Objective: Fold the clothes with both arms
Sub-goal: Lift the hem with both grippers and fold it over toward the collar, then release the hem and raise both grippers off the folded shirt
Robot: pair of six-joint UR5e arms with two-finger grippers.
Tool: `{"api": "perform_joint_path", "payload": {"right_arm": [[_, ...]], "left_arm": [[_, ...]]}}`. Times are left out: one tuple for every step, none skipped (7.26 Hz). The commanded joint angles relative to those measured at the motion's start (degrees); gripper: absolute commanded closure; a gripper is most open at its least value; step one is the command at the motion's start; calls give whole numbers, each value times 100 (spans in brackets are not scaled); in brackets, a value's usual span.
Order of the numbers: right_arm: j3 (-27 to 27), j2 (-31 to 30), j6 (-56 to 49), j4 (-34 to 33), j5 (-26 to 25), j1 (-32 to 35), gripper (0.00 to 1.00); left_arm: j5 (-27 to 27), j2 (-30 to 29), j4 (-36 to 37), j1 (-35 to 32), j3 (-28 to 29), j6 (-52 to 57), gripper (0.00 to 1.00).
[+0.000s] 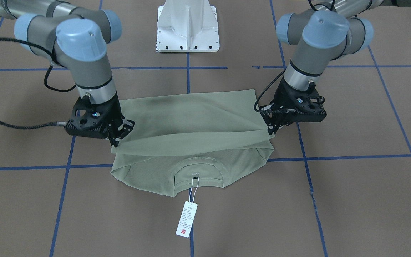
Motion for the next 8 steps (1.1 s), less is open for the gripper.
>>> {"api": "perform_joint_path", "payload": {"right_arm": [[-1293,481,-71,518,-29,91,100],[-1532,500,-71,710,-38,91,100],[-1787,500,-71,956,-38,82,100],[-1885,465,-80,1080,-47,73,100],[-1921,439,-80,1081,-47,65,100],[-1948,439,-115,1081,-47,73,100],[-1948,447,-133,1090,-38,82,72],[-1930,465,-194,1099,-38,91,1]], "left_arm": [[320,-290,-644,11,1182,25,100],[382,-413,-960,20,1649,34,100],[391,-441,-1267,29,1950,95,100],[383,-432,-1357,38,2005,235,100],[383,-432,-1376,46,2005,254,100],[374,-415,-1376,46,1979,367,100],[330,-389,-1376,38,1953,586,6],[321,-362,-1428,46,1857,718,0]]}}
